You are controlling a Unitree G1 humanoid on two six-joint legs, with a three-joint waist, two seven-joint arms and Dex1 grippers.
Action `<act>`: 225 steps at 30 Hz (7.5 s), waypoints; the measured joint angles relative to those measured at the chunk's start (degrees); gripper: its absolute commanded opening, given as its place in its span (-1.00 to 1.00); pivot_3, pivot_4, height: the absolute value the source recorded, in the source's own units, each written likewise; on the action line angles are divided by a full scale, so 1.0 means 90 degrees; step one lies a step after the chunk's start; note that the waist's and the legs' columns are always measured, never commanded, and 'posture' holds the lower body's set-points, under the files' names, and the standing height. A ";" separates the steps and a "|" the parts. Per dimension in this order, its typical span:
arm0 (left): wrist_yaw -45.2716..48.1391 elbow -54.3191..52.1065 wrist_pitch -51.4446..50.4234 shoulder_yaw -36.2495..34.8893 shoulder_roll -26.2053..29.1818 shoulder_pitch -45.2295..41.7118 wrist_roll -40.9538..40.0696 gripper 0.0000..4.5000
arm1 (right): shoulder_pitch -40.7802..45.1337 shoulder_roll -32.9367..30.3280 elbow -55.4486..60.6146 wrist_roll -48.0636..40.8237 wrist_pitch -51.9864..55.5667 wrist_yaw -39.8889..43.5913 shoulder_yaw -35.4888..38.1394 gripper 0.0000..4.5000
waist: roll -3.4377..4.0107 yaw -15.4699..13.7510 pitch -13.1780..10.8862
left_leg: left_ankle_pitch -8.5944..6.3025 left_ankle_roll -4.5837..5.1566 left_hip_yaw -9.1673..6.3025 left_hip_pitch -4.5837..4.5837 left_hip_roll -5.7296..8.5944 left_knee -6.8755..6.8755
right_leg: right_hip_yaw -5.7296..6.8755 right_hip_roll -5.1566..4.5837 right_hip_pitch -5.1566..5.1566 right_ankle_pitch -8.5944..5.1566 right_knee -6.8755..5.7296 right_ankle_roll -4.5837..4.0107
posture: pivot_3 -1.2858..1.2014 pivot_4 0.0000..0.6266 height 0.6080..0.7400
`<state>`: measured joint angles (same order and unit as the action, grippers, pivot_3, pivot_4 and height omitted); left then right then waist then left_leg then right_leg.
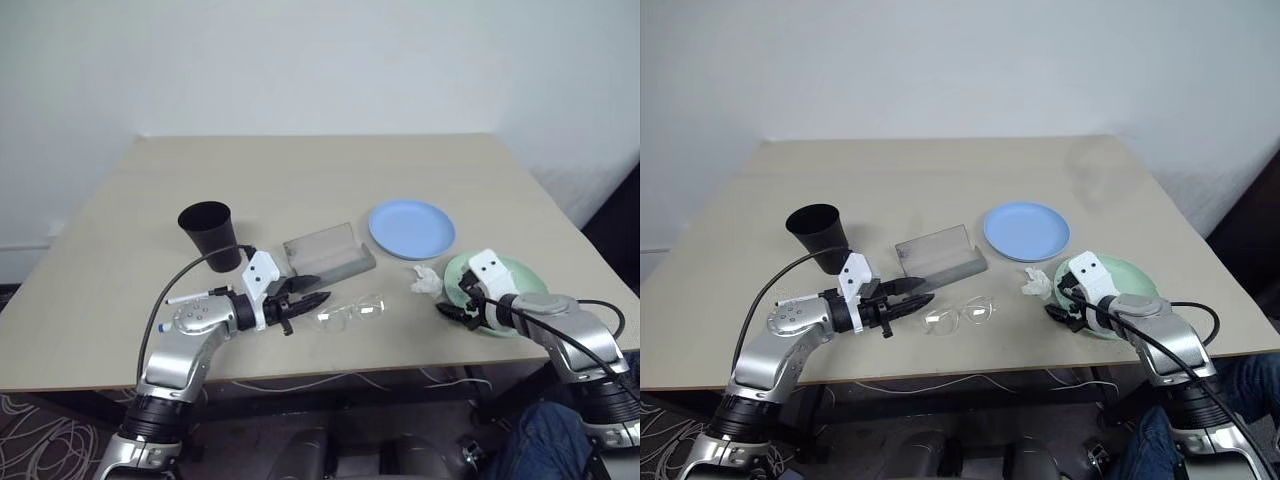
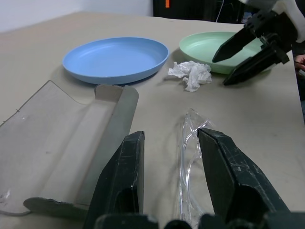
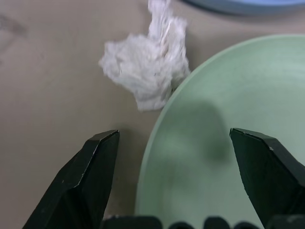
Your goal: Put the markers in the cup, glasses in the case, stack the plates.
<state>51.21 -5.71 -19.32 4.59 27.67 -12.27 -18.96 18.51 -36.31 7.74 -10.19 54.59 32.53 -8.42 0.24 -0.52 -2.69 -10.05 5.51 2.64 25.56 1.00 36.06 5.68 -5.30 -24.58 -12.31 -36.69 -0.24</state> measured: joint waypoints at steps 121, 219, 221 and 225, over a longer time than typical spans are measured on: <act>-0.0254 0.0415 0.0314 0.0086 -0.0050 -0.0281 0.0071 -0.22 | 0.5136 0.1973 -0.8721 0.1517 -0.5468 0.0698 0.0353 0.23 | 0.0043 0.0213 -0.0092 | 0.0024 0.0000 0.0321 0.0015 -0.0135 0.0011 | -0.0188 0.0052 -0.0088 0.0053 -0.0110 -0.0022 | 0.03 -1.00 0.71; 0.3541 0.6213 0.0282 0.0796 -0.0423 -0.5519 0.1848 -0.99 | 0.1650 0.1751 -0.3717 0.1221 -0.5166 0.1839 -0.0418 0.25 | 0.0022 0.0185 -0.0091 | 0.0014 0.0036 0.0328 0.0123 -0.0193 0.0162 | -0.0115 0.0041 -0.0153 0.0130 -0.0107 0.0028 | 0.03 -1.00 0.71; 0.3532 0.6231 0.0286 0.0659 -0.0398 -0.5633 0.1779 -0.99 | 0.1651 0.1749 -0.3847 0.1238 -0.5177 0.1804 -0.0418 0.25 | 0.0022 0.0187 -0.0091 | 0.0013 0.0037 0.0328 0.0122 -0.0192 0.0162 | -0.0116 0.0042 -0.0151 0.0130 -0.0106 0.0028 | 0.03 -1.00 0.71; 0.3200 0.6692 0.0565 0.0565 -0.0403 -0.5749 0.1803 -0.99 | 0.1674 0.1751 -0.3938 0.1265 -0.5277 0.1801 -0.0419 0.25 | 0.0022 0.0192 -0.0091 | 0.0013 0.0037 0.0328 0.0122 -0.0194 0.0163 | -0.0115 0.0047 -0.0154 0.0130 -0.0111 0.0028 | 0.03 -1.00 0.71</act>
<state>80.01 54.52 -14.23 9.67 24.05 -64.01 -2.73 33.58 -20.56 -27.70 1.19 7.10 48.73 -12.19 0.43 1.20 -3.51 -9.93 5.84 5.59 26.66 -0.75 37.53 4.64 -4.88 -25.97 -11.14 -37.69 0.01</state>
